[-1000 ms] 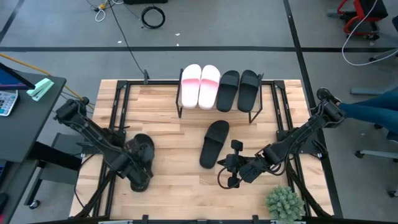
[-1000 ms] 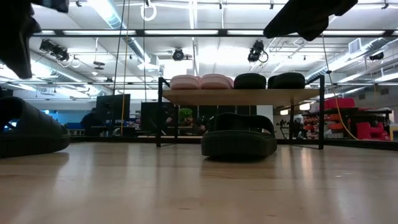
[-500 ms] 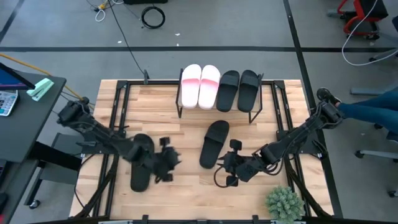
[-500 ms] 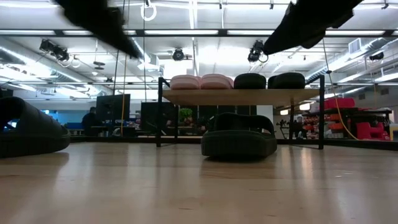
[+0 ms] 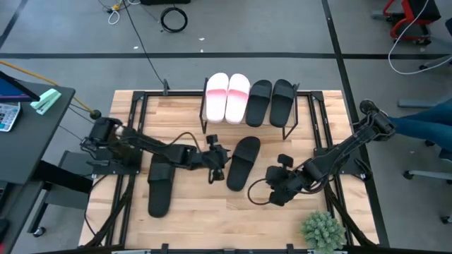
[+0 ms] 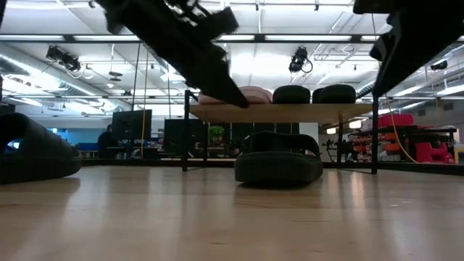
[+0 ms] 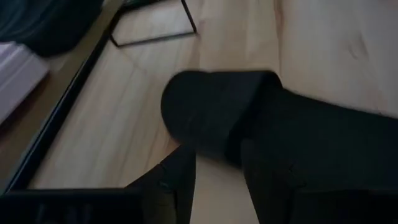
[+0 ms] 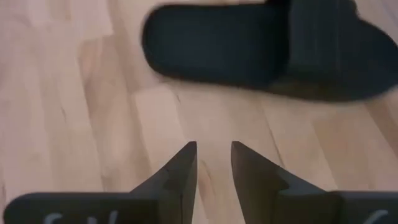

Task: Pick and place slides into the shelf
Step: Put the right black slide under the shelf

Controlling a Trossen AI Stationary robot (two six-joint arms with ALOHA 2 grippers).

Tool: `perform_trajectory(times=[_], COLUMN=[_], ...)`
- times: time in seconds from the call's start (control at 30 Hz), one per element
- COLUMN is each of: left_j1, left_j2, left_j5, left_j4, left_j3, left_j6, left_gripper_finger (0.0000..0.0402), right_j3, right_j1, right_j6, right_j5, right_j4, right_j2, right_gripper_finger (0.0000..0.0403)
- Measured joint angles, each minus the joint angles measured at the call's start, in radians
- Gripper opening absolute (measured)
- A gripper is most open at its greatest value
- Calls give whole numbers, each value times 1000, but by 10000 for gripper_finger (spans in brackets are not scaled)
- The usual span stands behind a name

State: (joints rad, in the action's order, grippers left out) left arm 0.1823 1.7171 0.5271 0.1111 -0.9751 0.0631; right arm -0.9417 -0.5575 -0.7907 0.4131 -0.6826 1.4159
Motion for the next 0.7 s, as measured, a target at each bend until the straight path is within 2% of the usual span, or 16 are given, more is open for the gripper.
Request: perform_trajectory(times=[0.27,0.7], left_j1=[-31,-41], left_j2=[106,136], left_j5=[-69,-69], left_j4=[136,164], left_j3=[0,-1], left_j6=[10,22], left_gripper_finger=[141,134], right_j3=[0,0], right_j1=[-1,-1], right_j6=[39,51], right_j5=[48,50], right_j4=[-19,-19], right_j2=[-13,-13], right_gripper_finger=[105,105])
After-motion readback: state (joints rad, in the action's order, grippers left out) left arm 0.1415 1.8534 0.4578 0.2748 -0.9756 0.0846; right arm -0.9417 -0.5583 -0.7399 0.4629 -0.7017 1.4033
